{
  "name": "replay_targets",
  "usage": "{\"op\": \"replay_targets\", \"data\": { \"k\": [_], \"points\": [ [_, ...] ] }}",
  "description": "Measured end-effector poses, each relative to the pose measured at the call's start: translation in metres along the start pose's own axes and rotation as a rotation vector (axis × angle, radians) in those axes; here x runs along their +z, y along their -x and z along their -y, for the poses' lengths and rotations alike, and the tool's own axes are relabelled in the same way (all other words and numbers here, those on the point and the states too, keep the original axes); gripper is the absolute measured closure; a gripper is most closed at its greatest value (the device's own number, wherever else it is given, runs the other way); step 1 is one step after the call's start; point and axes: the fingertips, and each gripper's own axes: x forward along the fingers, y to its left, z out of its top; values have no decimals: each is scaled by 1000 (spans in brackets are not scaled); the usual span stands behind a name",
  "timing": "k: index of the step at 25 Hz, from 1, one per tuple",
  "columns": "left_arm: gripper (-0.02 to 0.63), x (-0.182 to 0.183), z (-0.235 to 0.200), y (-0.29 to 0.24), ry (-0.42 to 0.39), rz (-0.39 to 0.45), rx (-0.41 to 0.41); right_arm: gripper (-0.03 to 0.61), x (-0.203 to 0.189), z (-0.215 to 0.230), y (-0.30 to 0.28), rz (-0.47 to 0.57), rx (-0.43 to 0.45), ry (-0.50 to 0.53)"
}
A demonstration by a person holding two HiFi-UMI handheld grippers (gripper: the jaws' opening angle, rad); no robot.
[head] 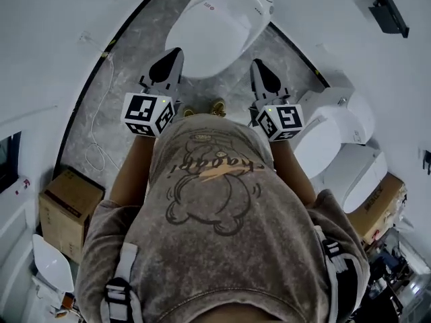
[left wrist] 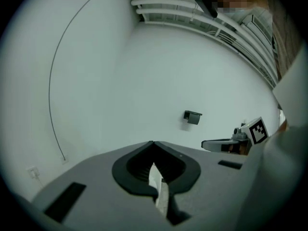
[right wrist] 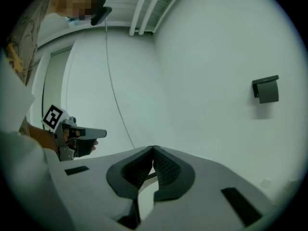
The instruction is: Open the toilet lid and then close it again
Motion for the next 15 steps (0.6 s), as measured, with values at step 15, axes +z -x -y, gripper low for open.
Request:
{"op": "replay_targets", "data": {
  "k": [15],
  "points": [
    [604,7,-4,26,-8,141,114,552,35,10,18,152,-18,36]
  ]
}}
